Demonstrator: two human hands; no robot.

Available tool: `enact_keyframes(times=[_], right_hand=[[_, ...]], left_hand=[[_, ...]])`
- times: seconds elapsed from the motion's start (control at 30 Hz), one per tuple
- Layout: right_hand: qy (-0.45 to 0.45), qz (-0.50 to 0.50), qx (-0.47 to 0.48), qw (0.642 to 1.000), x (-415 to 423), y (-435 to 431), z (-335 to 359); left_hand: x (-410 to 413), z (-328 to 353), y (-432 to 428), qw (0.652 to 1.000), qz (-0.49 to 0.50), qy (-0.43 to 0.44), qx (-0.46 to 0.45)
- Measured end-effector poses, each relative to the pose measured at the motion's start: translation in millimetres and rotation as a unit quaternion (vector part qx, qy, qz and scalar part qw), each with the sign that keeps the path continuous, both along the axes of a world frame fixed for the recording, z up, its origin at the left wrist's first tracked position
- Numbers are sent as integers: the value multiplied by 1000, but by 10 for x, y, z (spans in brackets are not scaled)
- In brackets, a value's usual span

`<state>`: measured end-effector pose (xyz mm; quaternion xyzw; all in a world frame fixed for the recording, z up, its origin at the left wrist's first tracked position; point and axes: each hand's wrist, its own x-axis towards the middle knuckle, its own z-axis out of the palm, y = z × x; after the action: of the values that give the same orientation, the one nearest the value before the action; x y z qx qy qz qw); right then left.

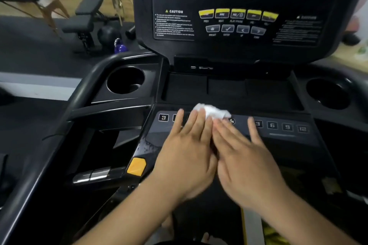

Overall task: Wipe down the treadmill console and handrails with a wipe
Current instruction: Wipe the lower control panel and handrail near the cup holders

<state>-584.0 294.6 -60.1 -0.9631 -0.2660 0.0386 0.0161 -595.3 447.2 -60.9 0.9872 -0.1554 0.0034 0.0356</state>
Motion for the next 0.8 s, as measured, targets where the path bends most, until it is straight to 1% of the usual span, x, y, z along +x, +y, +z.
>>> enact_keyframes(times=[0.07, 0.1, 0.17, 0.27, 0.33, 0.43, 0.5, 0.57, 0.63, 0.7, 0.77, 0.8], right_hand=[[3, 24, 58, 998, -278, -85, -82], [5, 33, 65, 997, -345, -146, -119], [1, 33, 49, 998, -272, -255, -123], [-11, -27, 32, 999, 28, -325, -13], [-12, -46, 36, 998, 102, -359, -23], [-16, -36, 41, 998, -124, -421, -195], [-29, -20, 41, 999, -216, -465, -299], [-51, -7, 15, 999, -132, -491, -312], [-56, -4, -7, 998, -4, -509, -257], [-41, 2, -17, 999, 17, -525, -233], [-34, 5, -1, 999, -48, -569, -254], [-29, 4, 12, 999, -81, -592, -261]], left_hand=[[-327, -87, 7, 999, -22, -10, -44], [-400, -132, 6, 998, -29, -16, -47], [-312, -132, -50, 999, -37, -14, -31], [53, 19, -219, 999, -28, -20, -1], [144, -31, -287, 999, -33, -34, -26], [-66, -223, -244, 995, -61, -49, -56], [-108, -372, -209, 994, -81, -78, -14], [-2, -405, -222, 987, -91, -122, 53], [127, -360, -238, 979, -95, -144, 112], [188, -341, -212, 974, -119, -140, 135], [175, -341, -188, 970, -150, -137, 133], [151, -336, -189, 970, -150, -139, 130]])
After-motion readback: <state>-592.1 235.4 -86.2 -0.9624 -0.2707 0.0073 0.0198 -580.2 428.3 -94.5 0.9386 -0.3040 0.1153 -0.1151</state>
